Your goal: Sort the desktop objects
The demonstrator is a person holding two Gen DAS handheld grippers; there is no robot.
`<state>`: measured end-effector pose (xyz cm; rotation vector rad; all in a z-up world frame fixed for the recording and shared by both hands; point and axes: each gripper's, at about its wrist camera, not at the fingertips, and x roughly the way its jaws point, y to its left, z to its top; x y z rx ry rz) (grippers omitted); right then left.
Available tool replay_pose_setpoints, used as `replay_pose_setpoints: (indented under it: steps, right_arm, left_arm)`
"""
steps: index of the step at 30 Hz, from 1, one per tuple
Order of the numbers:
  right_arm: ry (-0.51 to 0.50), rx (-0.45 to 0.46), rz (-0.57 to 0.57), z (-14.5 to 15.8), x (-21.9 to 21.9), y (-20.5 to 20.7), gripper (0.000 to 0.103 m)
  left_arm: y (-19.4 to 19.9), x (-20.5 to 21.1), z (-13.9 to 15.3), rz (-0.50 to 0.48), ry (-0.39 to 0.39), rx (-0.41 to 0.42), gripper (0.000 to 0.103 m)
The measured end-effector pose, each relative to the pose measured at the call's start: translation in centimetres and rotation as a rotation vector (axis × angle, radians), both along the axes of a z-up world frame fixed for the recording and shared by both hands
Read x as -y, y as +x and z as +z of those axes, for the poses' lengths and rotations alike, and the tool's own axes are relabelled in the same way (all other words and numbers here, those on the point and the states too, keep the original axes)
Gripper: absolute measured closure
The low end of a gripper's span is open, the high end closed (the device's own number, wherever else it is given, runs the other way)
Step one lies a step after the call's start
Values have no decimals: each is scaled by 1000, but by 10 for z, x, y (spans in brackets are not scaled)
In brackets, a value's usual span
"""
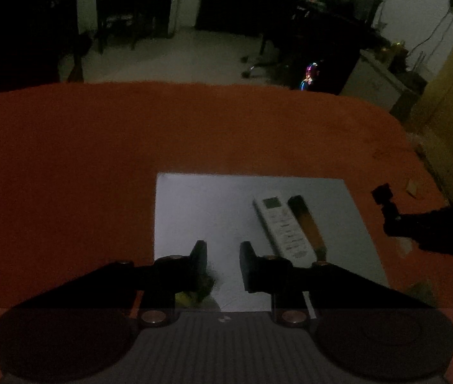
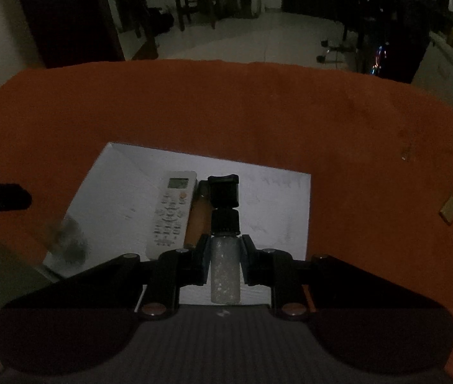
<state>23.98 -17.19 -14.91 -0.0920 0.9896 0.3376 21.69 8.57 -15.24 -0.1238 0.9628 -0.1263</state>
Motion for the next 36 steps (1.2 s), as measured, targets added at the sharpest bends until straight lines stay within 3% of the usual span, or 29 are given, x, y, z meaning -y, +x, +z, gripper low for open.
replay_pose_setpoints:
  steps: [1,6,8,9,10,11,12,16,20,23,27,29,30,31,35,36]
  right_arm:
    - [6,6,-1,2,0,-2,82]
    - [26,-7,31,5,-7,-8,82]
    - [16,-22,47,2,-11,-8,82]
    - [13,-27,53,1,-12,-9,82]
    - [9,-32,56,-1,-14,-8,82]
    - [5,-36,58,-2,-15,-8,82]
    - [5,-39,57,-4,-16,-7,82]
    - [4,-49,52,-10,-19,-6,81]
    - [-7,-59,57,-16,-21,-7,81]
    - [-14,-67,64,-22,-23,-9,81]
    - [-22,-80,73,-28,-25,-13,81]
    - [-27,-84,77,-31,-27,-15,81]
    - [-26,-86,78,-33,-27,-15,81]
    - [-24,-87,79,-34,-27,-16,81]
    - [-25,-87,89,-35,-29,-20,81]
    - [-24,-87,91,-35,-29,-20,81]
  left_arm:
    - [0,2,1,-6,3,0,91]
    - [3,11,4,-39,21,1,91]
    - [4,14,3,-47,34,-6,86]
    - [6,15,-1,-40,54,-23,81]
    - [9,15,-6,-33,72,-47,58]
    - [14,16,-12,-28,88,-81,43]
    - [18,16,-18,-23,104,-115,22]
    - [35,17,-38,-43,114,-252,12]
    - [48,17,-58,-57,99,-385,10]
    - [56,19,-71,-45,101,-435,10]
    - [61,26,-82,-46,132,-438,13]
    - [61,29,-86,-54,159,-420,36]
    - [61,30,-87,-57,163,-414,59]
    - [60,28,-87,-59,153,-413,65]
    - [55,21,-83,-62,148,-370,70]
    - [54,19,-80,-61,143,-357,76]
